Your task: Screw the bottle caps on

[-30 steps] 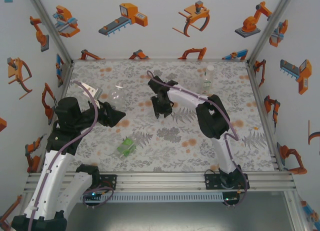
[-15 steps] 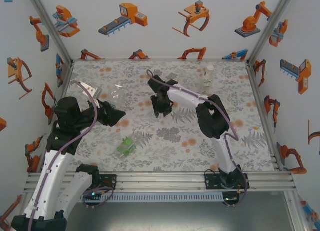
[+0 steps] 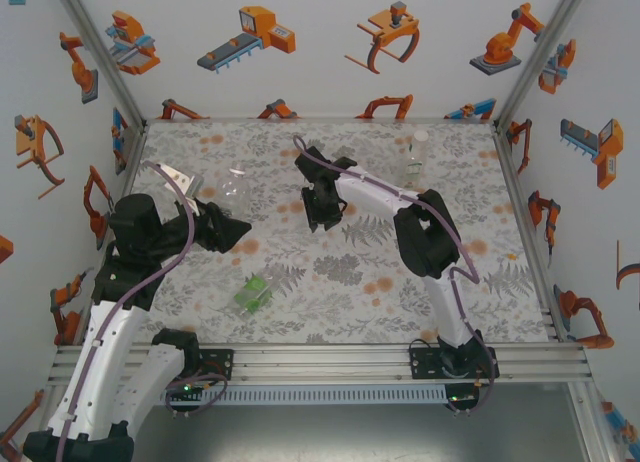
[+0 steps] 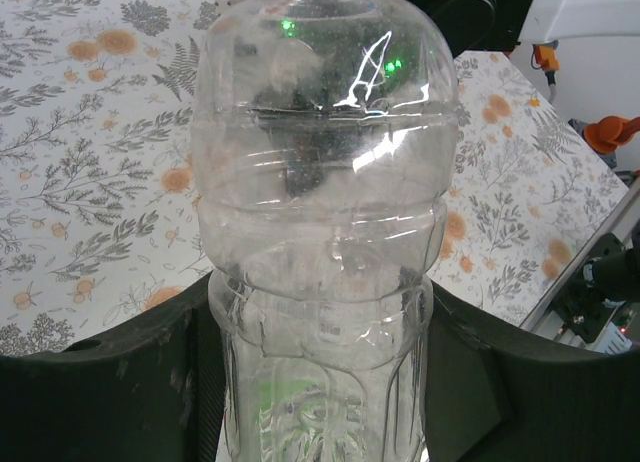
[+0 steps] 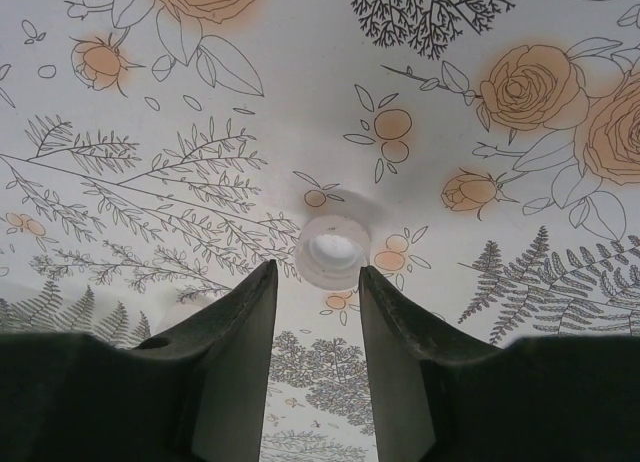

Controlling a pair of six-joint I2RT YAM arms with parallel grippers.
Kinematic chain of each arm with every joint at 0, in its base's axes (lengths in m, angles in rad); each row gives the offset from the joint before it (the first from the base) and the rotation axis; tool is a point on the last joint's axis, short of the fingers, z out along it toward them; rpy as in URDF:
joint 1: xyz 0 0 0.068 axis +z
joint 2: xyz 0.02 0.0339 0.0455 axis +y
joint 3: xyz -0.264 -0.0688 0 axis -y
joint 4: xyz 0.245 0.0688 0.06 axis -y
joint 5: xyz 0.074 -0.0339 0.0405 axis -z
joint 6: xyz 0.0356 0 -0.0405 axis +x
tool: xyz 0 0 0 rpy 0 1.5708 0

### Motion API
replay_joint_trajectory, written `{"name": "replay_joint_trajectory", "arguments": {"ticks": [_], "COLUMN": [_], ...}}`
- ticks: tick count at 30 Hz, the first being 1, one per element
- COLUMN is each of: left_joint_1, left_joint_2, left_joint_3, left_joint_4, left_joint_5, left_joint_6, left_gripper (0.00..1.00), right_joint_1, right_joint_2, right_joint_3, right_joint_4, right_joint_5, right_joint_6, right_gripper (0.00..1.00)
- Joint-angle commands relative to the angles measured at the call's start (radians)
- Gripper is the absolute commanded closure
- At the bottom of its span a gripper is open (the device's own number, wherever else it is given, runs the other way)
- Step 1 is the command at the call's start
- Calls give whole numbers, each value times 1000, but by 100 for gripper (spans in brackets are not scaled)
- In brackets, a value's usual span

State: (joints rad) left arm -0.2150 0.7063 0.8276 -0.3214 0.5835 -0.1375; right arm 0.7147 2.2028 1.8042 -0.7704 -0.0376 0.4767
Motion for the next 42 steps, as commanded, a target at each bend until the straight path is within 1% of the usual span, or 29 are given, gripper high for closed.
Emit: {"name": "replay_joint_trajectory", "arguments": {"ticks": [1,29,34,36,42], "left_joint_1": [5,5,5,5,5], "left_joint_2": [-9,-7,-10,-8,-15], "left_joint_3": [13,22,16,20,17], "left_joint_4": [27,12,12,9,13], "left_joint_5": [15,13,13,13,13], "left_joint_6": [-14,-11,-15,-14,-19], "left_gripper": [100,100,100,100,100], "right_joint_1": [-4,-4,-6,-8,-16], "right_joint_2": [-7,24,29,25,-55], "right_joint_3": [7,-62,-78,-81,-167], "right_joint_4": [-7,34,41,40,2], "right_joint_5": [-10,-21,-22,-26,13], "right_joint_6": [-10,-2,-3,-6,-10], "right_gripper": [61,59,61,64,64]}}
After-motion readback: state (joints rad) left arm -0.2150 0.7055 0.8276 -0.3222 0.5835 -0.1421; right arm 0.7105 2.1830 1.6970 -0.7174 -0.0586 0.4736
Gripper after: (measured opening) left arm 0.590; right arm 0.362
